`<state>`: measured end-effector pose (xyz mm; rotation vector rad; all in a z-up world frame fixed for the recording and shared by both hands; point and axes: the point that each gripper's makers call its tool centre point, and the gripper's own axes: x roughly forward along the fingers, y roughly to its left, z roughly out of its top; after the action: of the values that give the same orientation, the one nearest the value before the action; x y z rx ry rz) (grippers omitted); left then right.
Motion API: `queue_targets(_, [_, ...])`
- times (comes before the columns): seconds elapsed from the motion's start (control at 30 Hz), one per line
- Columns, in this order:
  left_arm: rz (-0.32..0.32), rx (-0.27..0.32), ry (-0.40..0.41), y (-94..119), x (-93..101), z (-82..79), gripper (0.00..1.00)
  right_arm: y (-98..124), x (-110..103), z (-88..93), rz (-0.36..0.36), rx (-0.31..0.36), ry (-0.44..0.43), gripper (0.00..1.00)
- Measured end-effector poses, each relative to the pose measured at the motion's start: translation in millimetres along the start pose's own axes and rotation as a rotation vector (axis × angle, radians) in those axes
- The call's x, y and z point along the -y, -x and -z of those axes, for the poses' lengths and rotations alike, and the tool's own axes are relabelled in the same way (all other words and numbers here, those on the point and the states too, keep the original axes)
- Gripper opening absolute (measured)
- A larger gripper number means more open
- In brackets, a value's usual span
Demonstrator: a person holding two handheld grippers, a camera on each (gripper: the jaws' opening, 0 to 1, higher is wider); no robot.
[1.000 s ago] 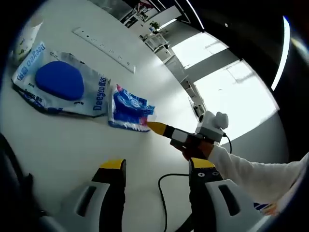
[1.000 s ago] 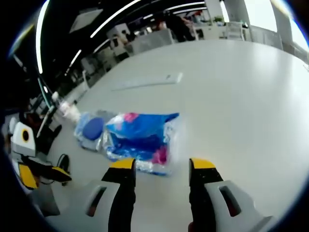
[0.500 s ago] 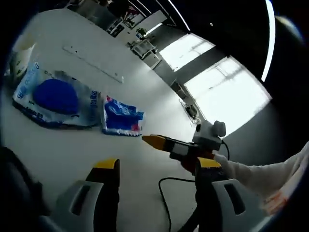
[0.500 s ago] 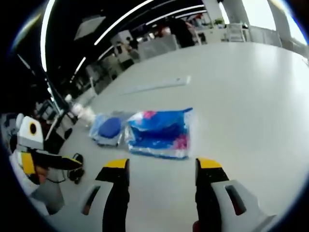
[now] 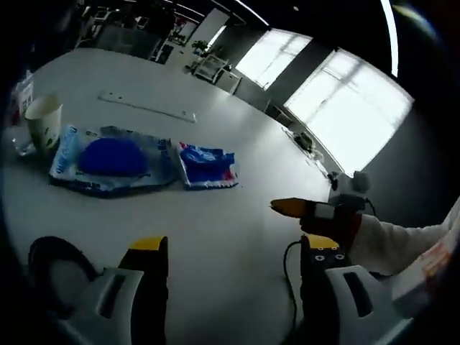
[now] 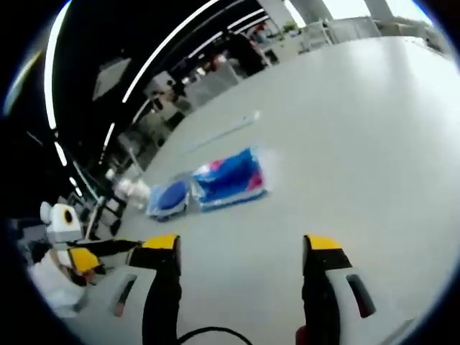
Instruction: Arrange the tabletop items into an orderly group along one side of the table until the central work area is clear of visible clutter.
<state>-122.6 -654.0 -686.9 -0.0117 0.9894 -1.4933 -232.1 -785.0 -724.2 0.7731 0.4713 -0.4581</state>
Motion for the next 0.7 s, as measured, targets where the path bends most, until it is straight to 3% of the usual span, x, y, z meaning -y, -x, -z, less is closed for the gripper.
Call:
queue_targets(0.27, [-0.133, 0.012, 0.007, 27.2, -39.2, 8.9, 0.76, 23.4, -24.0, 19.3, -0.079, -0.003, 0.013, 0.66])
queue_targets(0.4, [-0.175, 0.016, 0.024, 36.8, -50.4, 17.2, 0.76, 27.7, -29.4, 36.9, -0.098, -0.034, -0.004, 0.65])
queue_targets(0.5, [-0.201, 0.014, 0.034, 43.4, -56.5, 23.1, 0.76, 27.8, -29.2, 47.3, -0.089, -0.077, 0.038, 0.63])
queue_targets(0.7, [-0.255, 0.003, 0.044, 53.0, -72.8, 32.2, 0.76, 22.8, -35.8, 43.9, -0.116, -0.077, 0.023, 0.58])
